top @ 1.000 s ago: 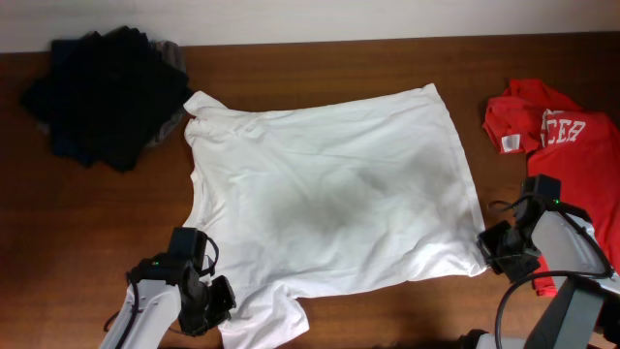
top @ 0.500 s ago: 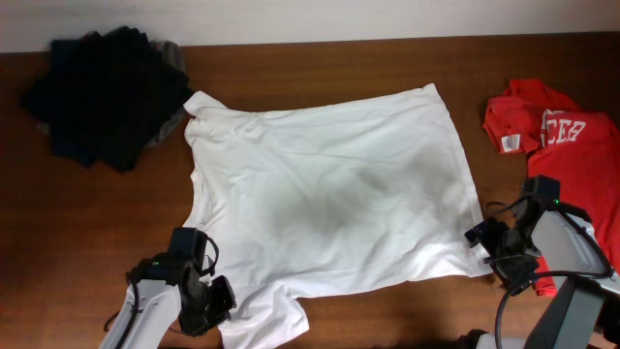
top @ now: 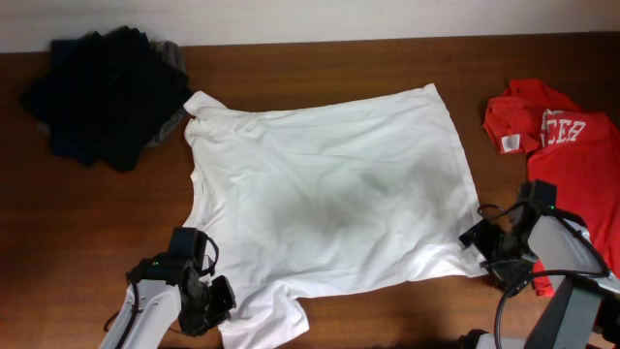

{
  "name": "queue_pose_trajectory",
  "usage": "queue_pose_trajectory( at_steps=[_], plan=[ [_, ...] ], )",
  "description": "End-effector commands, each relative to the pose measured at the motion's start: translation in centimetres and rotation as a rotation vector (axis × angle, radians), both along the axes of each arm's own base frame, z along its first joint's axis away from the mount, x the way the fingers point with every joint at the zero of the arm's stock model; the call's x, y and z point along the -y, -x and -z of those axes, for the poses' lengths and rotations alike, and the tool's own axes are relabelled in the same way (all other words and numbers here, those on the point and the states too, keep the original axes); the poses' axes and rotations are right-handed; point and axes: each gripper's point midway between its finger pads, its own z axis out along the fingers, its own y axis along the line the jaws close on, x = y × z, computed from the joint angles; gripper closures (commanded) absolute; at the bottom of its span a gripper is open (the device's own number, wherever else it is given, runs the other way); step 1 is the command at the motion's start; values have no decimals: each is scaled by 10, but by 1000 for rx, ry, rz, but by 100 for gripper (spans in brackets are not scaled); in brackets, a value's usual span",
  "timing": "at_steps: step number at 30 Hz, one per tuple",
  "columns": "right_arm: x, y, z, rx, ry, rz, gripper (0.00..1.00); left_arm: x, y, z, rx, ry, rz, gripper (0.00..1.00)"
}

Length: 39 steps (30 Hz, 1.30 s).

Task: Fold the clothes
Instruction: 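Grasp the bottom right corner with the right gripper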

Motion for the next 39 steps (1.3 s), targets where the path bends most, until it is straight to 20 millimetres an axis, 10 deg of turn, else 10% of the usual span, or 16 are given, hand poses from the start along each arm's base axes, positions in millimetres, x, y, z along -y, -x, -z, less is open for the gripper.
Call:
queue_pose_trajectory(
  at_steps=[1,14,23,39],
  plan=[
    [-2,0,3,2,1,-16,1,1,0,0,0,9,15,99],
    [4,2,4,-12,38,-17,96,1,0,0,2,9,15,99],
    [13,-6,-17,-16,33,6,96,7,-10,-13,25,45,31,99],
    [41,2,-63,-24,-29,124,96,11,-37,-122,344,77,59,99]
  ],
)
